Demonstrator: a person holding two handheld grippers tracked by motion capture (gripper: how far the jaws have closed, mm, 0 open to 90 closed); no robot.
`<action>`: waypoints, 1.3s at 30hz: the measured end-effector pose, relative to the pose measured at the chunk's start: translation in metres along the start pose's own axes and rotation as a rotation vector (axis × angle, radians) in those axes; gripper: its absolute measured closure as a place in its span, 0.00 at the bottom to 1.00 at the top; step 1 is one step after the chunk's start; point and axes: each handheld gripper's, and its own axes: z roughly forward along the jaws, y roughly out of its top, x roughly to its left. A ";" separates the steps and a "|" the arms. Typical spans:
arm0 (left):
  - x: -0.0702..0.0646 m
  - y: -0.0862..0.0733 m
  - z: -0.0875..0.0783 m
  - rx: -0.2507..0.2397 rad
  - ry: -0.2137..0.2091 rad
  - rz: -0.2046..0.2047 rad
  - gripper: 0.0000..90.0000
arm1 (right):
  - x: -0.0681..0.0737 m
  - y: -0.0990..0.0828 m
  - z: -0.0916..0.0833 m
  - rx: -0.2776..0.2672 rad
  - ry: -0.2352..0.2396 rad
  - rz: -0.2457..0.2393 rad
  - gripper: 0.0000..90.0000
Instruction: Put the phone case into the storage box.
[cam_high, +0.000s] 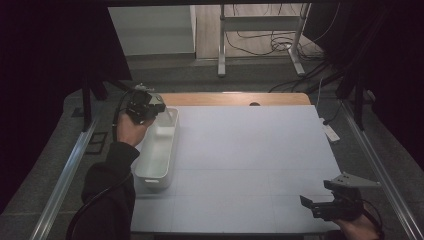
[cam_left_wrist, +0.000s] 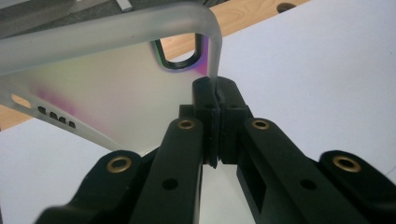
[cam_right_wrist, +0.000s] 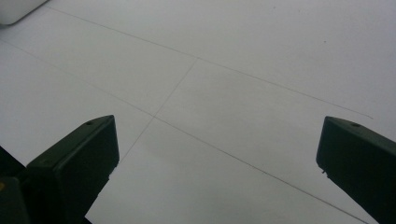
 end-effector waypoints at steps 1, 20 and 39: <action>0.000 0.000 0.001 0.000 0.000 0.000 0.98 | 0.000 0.000 0.000 0.000 0.000 0.000 0.00; -0.001 -0.004 0.023 0.042 0.010 -0.015 0.98 | 0.000 0.000 0.000 0.002 0.001 -0.002 0.00; -0.001 -0.012 0.043 0.082 0.020 -0.038 0.98 | 0.000 0.000 0.000 0.004 0.003 -0.003 0.00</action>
